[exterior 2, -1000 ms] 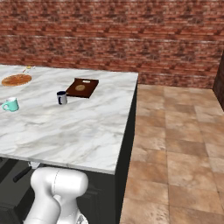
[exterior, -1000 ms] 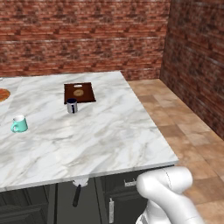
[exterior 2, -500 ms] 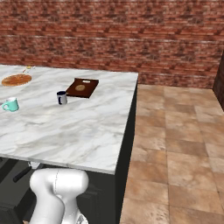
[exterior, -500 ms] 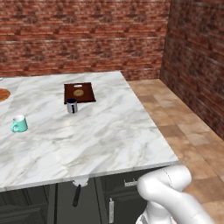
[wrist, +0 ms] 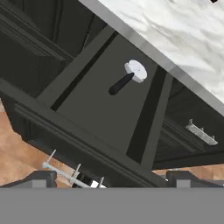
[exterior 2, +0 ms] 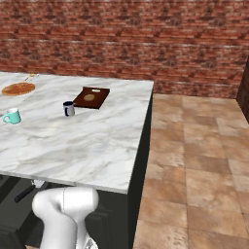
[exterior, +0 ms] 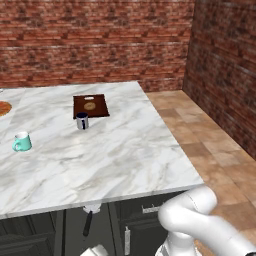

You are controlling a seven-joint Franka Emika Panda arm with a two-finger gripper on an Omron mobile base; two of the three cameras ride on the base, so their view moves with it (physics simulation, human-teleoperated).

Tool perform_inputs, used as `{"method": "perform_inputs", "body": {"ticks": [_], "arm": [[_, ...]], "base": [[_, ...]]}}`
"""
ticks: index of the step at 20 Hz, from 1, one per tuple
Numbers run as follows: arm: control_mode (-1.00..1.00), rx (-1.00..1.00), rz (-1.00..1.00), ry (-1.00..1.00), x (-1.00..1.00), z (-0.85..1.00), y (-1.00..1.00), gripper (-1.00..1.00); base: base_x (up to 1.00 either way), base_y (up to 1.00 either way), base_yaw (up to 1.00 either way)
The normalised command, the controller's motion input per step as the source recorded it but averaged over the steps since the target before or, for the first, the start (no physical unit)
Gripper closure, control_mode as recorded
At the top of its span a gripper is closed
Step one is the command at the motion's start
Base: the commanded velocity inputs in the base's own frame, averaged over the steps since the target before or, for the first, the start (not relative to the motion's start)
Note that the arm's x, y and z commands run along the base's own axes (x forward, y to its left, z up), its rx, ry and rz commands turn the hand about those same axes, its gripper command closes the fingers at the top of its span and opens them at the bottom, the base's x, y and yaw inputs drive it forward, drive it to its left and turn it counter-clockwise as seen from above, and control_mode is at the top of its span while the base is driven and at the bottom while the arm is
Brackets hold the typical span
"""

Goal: Take the pizza cutter from the drawer on the left and place it on the dining counter for cutting.

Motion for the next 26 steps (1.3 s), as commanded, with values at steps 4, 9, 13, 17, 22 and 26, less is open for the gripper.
{"method": "perform_inputs", "body": {"ticks": [4, 9, 13, 17, 22, 26], "arm": [[-1.00, 0.12, -0.07, 0.23, 0.26, 0.30, -0.26, -1.00], [-1.00, 0.16, -0.12, 0.28, 0.42, 0.02, -0.18, -1.00], [-1.00, 0.15, -0.09, 0.10, 0.31, 0.00, -0.21, -1.00], [-1.00, 0.09, -0.04, 0.04, 0.16, -0.07, -0.15, -1.00], [-1.00, 0.09, -0.06, 0.07, 0.14, -0.13, -0.02, -1.00], [-1.00, 0.12, -0.06, 0.16, 0.19, -0.10, -0.09, -1.00]], "base": [[0.00, 0.00, 0.00], [0.00, 0.00, 0.00], [0.00, 0.00, 0.00], [0.00, 0.00, 0.00], [0.00, 0.00, 0.00], [0.00, 0.00, 0.00]]}}
